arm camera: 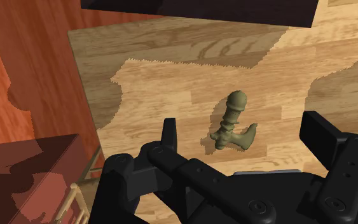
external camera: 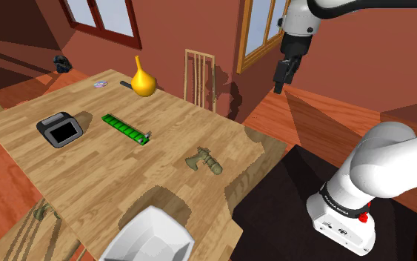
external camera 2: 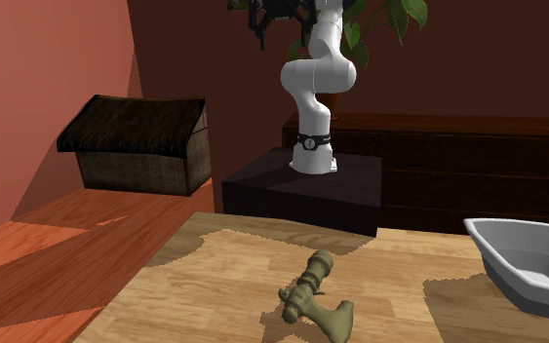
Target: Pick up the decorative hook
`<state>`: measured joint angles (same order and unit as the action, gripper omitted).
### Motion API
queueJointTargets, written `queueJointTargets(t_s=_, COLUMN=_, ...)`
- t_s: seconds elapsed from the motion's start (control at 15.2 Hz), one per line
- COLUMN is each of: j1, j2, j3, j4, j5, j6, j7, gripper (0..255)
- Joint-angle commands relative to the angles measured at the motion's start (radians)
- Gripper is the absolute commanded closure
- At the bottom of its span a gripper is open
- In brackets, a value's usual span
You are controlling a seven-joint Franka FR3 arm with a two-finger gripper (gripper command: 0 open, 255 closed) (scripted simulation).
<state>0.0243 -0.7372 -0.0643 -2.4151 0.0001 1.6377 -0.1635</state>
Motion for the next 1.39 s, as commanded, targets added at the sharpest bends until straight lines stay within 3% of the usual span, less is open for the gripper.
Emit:
queueJointTargets(t_s=0.0, j1=0.000, j2=0.000, j3=0.000, j4=0.000, j5=0.000, j6=0.000, j7=0.000, gripper=0)
queueJointTargets(t_s=0.66, j1=0.029, j2=0.203, j3=0.093, j4=-0.152, j5=0.033, j6=0.358, j7=0.121, gripper=0)
queueJointTargets(t_s=1.32, j1=0.043, j2=0.559, j3=0.179, j4=-0.149, j5=0.012, j6=0.709, j7=0.264, gripper=0)
